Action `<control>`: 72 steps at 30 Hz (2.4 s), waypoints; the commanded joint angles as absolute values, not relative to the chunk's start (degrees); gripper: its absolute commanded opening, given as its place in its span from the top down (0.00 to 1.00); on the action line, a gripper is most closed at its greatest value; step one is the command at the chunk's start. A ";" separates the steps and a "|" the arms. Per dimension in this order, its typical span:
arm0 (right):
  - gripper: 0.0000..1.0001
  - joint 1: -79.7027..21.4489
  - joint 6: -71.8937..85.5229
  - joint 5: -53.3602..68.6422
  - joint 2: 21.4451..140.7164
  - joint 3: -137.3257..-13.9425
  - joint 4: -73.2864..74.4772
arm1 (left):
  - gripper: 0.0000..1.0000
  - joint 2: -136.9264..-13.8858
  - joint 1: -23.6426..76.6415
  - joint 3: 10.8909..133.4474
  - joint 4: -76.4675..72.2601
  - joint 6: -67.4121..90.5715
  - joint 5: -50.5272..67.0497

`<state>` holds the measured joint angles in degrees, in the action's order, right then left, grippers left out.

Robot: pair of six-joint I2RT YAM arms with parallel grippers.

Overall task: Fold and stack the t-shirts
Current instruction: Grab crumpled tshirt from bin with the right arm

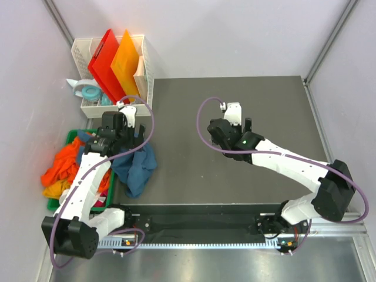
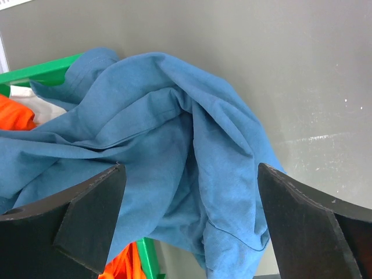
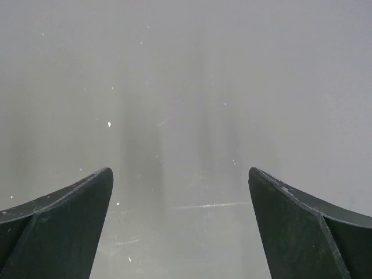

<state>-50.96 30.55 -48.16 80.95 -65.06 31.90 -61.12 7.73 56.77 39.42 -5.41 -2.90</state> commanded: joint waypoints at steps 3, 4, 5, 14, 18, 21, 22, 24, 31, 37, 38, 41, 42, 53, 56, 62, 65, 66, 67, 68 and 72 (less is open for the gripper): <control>0.00 -51.86 29.00 -47.37 77.96 -64.16 30.41 | 0.01 -60.38 6.94 57.74 36.56 -3.78 -4.57; 0.00 -51.94 29.00 -47.20 78.05 -64.16 30.41 | 0.01 -60.47 6.94 57.83 36.48 -3.34 -5.18; 0.00 -51.94 28.92 -47.20 77.96 -64.16 30.41 | 0.01 -60.47 6.77 57.57 35.60 -2.90 -7.71; 0.00 -53.17 25.59 -40.35 78.66 -62.58 27.69 | 0.01 -62.75 0.46 56.95 32.61 -1.76 -10.03; 0.00 -54.05 24.61 -37.71 81.29 -63.72 27.95 | 0.01 -65.73 -6.41 58.35 32.60 -2.63 -4.05; 0.00 -54.75 24.35 -36.30 82.52 -63.90 27.25 | 0.01 -67.14 -8.00 58.62 33.22 -3.51 -1.94; 0.00 -55.10 24.52 -36.30 82.88 -63.90 27.07 | 0.01 -67.24 -8.09 58.45 33.22 -3.69 -1.15; 0.00 -55.37 24.43 -35.17 83.23 -63.46 26.63 | 0.01 -66.98 -8.09 57.75 33.48 -4.13 -0.44; 0.00 -58.62 21.45 -22.60 90.25 -67.84 18.47 | 0.01 -66.01 -9.05 60.19 35.06 -4.04 -1.50; 0.00 -64.51 18.02 -16.09 104.05 -83.21 17.67 | 0.01 -65.74 -12.21 65.46 38.05 -5.18 -0.71; 0.00 -65.64 17.67 -14.87 107.02 -85.06 17.58 | 0.01 -66.35 -14.04 66.00 38.49 -5.45 -0.44; 0.00 -67.14 16.44 -12.75 112.39 -92.35 18.28 | 0.01 -66.71 -17.74 67.24 40.34 -6.33 2.37; 0.00 -67.41 16.44 -12.48 113.46 -95.59 18.98 | 0.01 -66.45 -18.19 67.15 40.52 -6.94 2.72; 0.01 -68.90 17.14 -4.15 121.28 -103.79 17.93 | 0.01 -63.11 -18.90 63.63 41.75 -7.82 3.51; 0.04 -68.73 18.10 -1.59 124.01 -105.73 18.19 | 0.01 -63.02 -18.90 63.72 42.01 -7.74 3.78; 0.59 -68.73 19.68 -1.75 125.16 -104.42 16.80 | 0.01 -63.02 -18.81 63.28 42.27 -7.74 4.13; 1.00 -68.73 20.65 -5.35 123.40 -102.66 16.70 | 0.01 -63.02 -18.81 62.84 42.19 -7.56 4.39; 1.00 -68.73 21.00 -6.67 122.70 -102.13 16.79 | 0.01 -63.19 -18.72 62.58 42.10 -7.56 4.57; 1.00 -68.73 21.01 -9.20 120.69 -101.43 16.87 | 0.01 -63.19 -18.81 62.49 41.93 -7.56 4.66; 1.00 -68.82 21.01 -10.79 119.46 -99.69 16.70 | 0.01 -63.28 -18.90 62.40 41.84 -7.47 4.83; 1.00 -67.77 21.27 -19.05 110.15 -93.09 17.84 | 0.02 -63.72 -18.90 62.40 41.31 -8.26 7.28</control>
<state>-68.20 20.25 -9.02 122.48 -97.43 18.39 -64.12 -18.70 62.39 41.87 -7.44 4.14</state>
